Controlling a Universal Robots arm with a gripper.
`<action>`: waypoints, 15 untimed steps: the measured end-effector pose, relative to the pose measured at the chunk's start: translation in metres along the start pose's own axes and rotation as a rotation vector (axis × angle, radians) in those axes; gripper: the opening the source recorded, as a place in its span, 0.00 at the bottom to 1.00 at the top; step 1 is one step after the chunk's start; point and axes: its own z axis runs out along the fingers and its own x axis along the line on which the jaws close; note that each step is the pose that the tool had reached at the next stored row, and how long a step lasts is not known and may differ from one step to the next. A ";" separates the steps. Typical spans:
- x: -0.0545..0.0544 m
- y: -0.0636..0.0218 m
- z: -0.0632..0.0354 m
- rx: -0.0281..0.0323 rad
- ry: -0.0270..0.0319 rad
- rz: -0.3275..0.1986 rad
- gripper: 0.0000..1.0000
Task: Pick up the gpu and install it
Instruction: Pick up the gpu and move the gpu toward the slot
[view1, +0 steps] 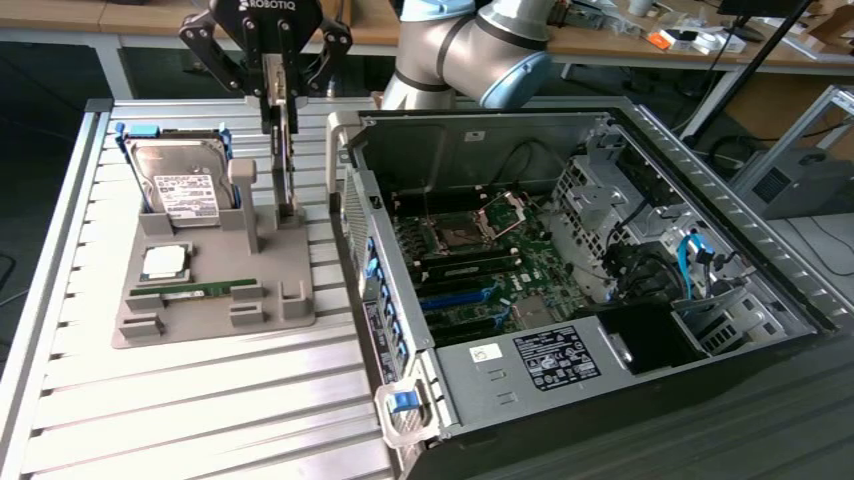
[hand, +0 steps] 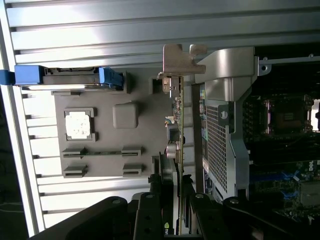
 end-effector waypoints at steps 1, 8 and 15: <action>0.000 0.0000 -0.0001 0.0000 0.0000 0.000 0.27; 0.000 -0.0002 -0.0019 0.0000 0.0000 0.000 0.27; 0.000 -0.0004 -0.0053 -0.0001 0.0000 0.000 0.27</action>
